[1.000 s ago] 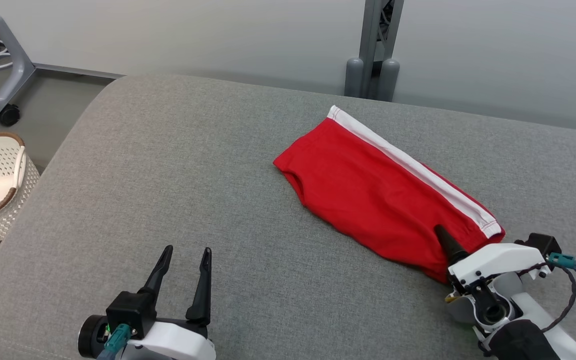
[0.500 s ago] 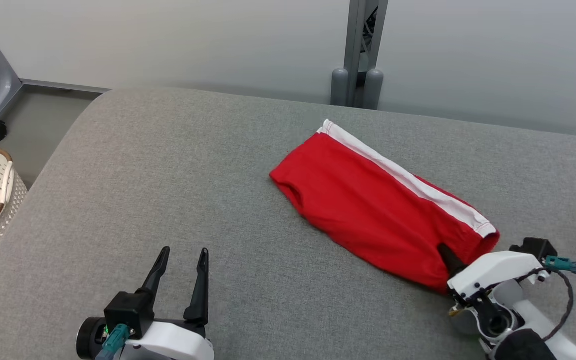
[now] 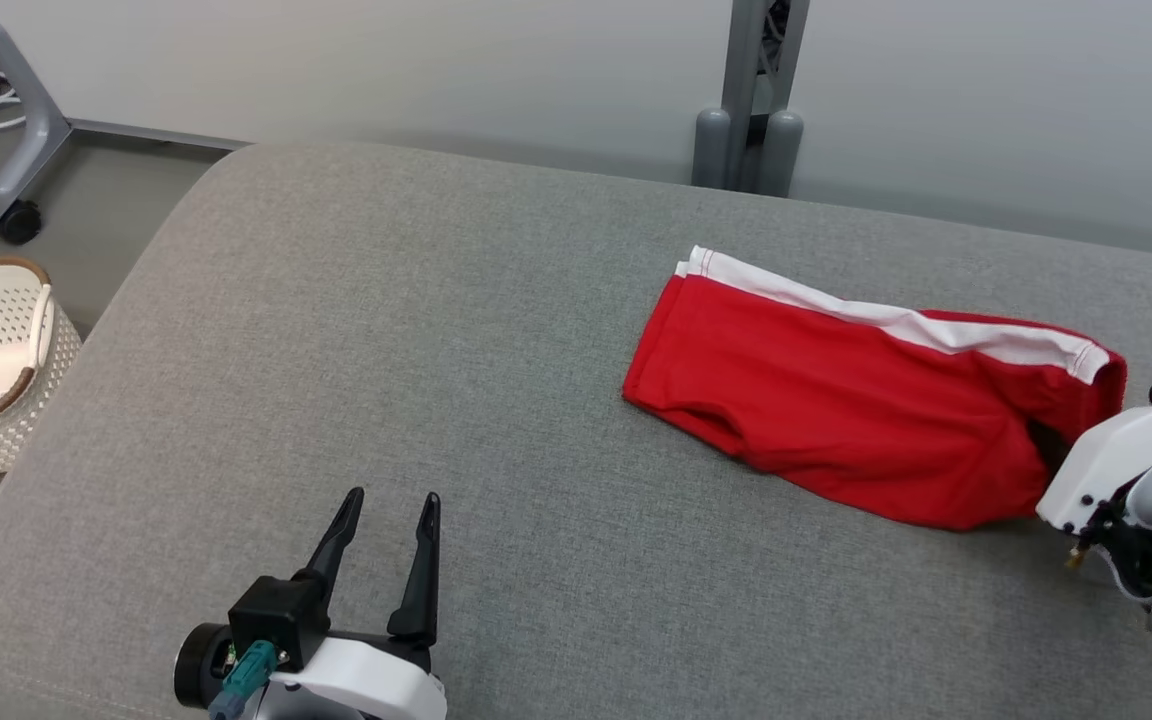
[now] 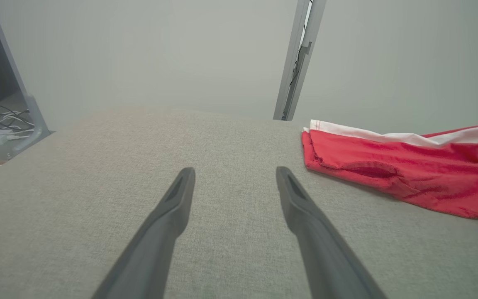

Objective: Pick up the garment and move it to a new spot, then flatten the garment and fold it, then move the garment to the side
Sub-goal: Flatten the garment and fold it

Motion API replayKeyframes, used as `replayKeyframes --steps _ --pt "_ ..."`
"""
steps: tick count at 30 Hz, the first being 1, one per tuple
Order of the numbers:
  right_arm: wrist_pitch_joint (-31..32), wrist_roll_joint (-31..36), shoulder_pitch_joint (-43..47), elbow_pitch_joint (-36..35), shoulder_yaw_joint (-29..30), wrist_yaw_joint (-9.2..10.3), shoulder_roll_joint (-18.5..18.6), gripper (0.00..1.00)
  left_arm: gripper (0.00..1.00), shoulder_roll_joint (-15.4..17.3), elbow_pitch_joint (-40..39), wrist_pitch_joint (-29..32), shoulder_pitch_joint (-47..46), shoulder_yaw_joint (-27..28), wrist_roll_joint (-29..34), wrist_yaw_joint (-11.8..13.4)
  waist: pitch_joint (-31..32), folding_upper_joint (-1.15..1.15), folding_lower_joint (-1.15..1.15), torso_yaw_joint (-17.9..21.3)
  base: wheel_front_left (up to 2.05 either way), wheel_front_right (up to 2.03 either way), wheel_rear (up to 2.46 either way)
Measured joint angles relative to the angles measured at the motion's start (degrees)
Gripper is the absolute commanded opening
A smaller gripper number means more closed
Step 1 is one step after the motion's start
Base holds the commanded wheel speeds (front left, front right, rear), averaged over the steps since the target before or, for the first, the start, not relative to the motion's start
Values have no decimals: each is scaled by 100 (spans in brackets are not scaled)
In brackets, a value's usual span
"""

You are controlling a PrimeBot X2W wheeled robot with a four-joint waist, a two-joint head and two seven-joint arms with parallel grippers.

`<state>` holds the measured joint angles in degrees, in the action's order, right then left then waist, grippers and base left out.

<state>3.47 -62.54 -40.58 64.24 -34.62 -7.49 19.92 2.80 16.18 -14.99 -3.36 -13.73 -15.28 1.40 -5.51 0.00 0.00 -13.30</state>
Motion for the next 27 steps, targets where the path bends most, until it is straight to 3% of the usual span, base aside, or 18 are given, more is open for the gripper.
replayKeyframes --steps 8,13,19,27 --pt "186 559 -667 263 -573 -1 553 0 100 2 4 0 -131 -156 -98 18 -257 0 0 -271 0 0 0" --pt "316 733 -964 557 -788 0 659 0 100 3 -3 0 -183 -254 -147 67 -383 0 0 -408 0 0 0" --pt "365 731 -1248 652 -838 0 441 0 100 1 4 0 -232 -327 -197 103 -421 0 0 -494 0 0 0" --pt "794 253 -1350 649 -642 0 -4 0 100 1 54 0 -231 -366 -243 153 -267 0 0 -499 0 0 0"
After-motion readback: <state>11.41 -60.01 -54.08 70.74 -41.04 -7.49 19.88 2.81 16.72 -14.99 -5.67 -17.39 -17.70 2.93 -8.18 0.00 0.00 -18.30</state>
